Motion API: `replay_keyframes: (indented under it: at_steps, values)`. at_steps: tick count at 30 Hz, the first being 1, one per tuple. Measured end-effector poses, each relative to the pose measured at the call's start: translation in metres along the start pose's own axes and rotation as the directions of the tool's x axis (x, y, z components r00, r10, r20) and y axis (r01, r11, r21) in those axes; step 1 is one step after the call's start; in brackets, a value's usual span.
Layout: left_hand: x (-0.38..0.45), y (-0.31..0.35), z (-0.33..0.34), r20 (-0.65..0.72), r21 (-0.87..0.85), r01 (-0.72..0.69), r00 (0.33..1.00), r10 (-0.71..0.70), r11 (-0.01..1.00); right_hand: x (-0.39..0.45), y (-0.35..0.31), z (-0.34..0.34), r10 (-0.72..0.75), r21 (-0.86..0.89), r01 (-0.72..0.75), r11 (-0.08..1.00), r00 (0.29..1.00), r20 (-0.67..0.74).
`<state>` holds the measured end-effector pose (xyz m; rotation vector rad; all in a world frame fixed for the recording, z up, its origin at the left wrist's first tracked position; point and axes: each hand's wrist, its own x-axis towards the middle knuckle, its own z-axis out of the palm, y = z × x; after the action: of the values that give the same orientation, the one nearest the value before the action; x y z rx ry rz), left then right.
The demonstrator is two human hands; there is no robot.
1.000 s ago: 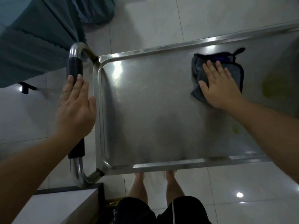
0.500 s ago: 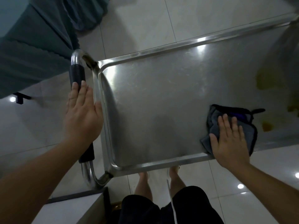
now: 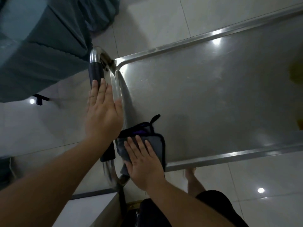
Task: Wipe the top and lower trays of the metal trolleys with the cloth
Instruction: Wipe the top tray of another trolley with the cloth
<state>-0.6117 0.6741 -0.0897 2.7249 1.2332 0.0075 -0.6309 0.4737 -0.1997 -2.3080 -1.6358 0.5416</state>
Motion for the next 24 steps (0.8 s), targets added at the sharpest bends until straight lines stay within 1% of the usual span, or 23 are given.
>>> replay_keyframes:
  at_steps: [3,5,7,8,10,12,14,16,18,19,20,21,23,24]
  values:
    - [-0.001,-0.001,0.0,-0.006,-0.027,-0.001,1.0,0.0,1.0,-0.011,0.043,-0.013,-0.063,0.0,0.063,0.998,0.998,0.003]
    - [-0.001,-0.001,-0.001,0.008,-0.043,-0.014,1.0,0.014,0.999,-0.019,0.092,-0.032,-0.037,-0.016,0.037,0.999,0.999,-0.021]
    - [-0.002,-0.002,-0.003,0.021,-0.036,-0.021,1.0,0.022,0.999,-0.025,0.157,-0.059,0.019,-0.07,-0.023,0.997,0.998,-0.064]
    - [-0.002,-0.002,-0.004,0.028,-0.032,-0.021,0.999,0.022,0.999,-0.028,0.193,-0.075,0.07,-0.094,-0.077,0.993,0.994,-0.079]
    - [-0.002,0.0,-0.006,0.035,-0.032,-0.015,0.999,0.016,0.999,-0.037,0.262,-0.109,0.259,-0.102,-0.268,0.958,0.961,-0.096]
    - [-0.002,0.003,-0.008,0.033,-0.037,-0.009,0.999,0.011,0.999,-0.048,0.311,-0.137,0.465,-0.078,-0.474,0.877,0.879,-0.11]
    - [-0.003,0.006,-0.01,0.03,-0.031,-0.005,1.0,0.006,1.0,-0.053,0.333,-0.151,0.578,-0.066,-0.588,0.807,0.807,-0.12]
    - [-0.003,0.008,-0.011,0.032,-0.03,0.002,0.999,-0.001,1.0,-0.042,0.324,-0.148,0.653,-0.047,-0.665,0.746,0.743,-0.15]
    - [-0.003,0.008,-0.012,0.041,-0.034,0.007,0.999,-0.006,0.999,-0.017,0.289,-0.137,0.722,0.006,-0.735,0.678,0.663,-0.197]
    - [-0.003,0.008,-0.012,0.044,-0.035,0.01,0.999,-0.008,0.999,-0.002,0.263,-0.128,0.728,0.03,-0.741,0.671,0.65,-0.217]
    - [-0.003,0.008,-0.012,0.046,-0.036,0.011,0.999,-0.01,0.999,0.013,0.233,-0.116,0.708,0.044,-0.72,0.692,0.667,-0.231]
    - [-0.003,0.009,-0.014,0.049,-0.038,0.013,0.999,-0.011,0.999,0.028,0.198,-0.104,0.666,0.043,-0.676,0.735,0.71,-0.229]
    - [-0.004,0.01,-0.016,0.061,-0.042,0.014,0.998,-0.011,0.999,0.058,0.124,-0.078,0.544,0.036,-0.548,0.836,0.817,-0.191]
    - [-0.004,0.011,-0.017,0.066,-0.041,0.012,0.998,-0.009,0.999,0.07,0.088,-0.066,0.471,0.026,-0.473,0.881,0.87,-0.146]
